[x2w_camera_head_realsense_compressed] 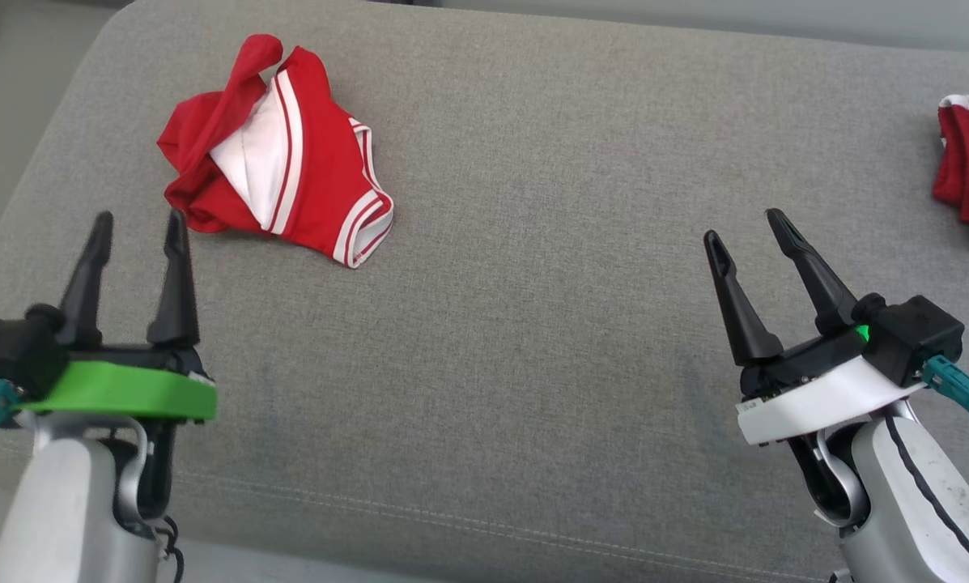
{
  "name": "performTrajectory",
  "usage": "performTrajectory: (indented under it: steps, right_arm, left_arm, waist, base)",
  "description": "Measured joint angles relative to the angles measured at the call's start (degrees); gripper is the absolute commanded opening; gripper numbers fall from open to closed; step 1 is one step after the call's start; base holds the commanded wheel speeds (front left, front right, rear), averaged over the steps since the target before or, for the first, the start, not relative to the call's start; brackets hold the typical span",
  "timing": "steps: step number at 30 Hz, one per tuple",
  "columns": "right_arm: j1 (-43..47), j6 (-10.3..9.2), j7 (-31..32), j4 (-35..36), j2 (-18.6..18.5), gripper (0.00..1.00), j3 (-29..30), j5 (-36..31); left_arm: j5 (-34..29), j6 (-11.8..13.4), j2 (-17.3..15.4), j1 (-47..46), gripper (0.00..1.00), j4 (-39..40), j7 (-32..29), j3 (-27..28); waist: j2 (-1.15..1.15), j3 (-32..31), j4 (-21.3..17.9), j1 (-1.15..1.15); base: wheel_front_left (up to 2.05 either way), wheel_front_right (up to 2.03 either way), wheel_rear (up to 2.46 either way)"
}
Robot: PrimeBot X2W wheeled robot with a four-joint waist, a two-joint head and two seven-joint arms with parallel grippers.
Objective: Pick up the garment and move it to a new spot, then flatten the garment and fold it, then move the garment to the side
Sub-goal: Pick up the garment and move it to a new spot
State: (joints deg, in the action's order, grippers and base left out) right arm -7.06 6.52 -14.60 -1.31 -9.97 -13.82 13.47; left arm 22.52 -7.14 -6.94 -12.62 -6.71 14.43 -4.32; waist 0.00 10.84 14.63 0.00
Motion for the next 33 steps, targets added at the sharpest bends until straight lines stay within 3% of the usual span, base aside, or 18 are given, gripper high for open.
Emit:
performTrajectory:
  steps: [7, 17, 33]
  right_arm:
    - [-3.3, 0.01, 0.0, 0.0, 0.1, 1.00, -1.7, -0.5]
    - [-7.2, 0.02, 0.0, 0.7, 0.5, 1.00, -2.7, -1.0]
    - [-12.6, 0.04, 0.0, 0.6, 1.9, 1.00, -3.7, -1.4]
  left_arm:
    - [4.5, 0.0, -2.2, -10.1, 1.00, -2.7, -3.8, 4.2]
    - [7.6, 0.0, -11.5, -23.8, 1.00, -12.9, -13.4, 6.8]
    - [14.6, 0.3, -12.9, -32.8, 1.00, -31.4, -28.1, 8.1]
  waist:
    - [0.00, 3.9, 0.0, 0.00]
    - [0.00, 9.3, -3.5, 0.00]
    - [0.00, 16.3, -10.9, 0.00]
  base:
    - [0.00, 0.00, 0.00]
    - [0.00, 0.00, 0.00]
    - [0.00, 0.00, 0.00]
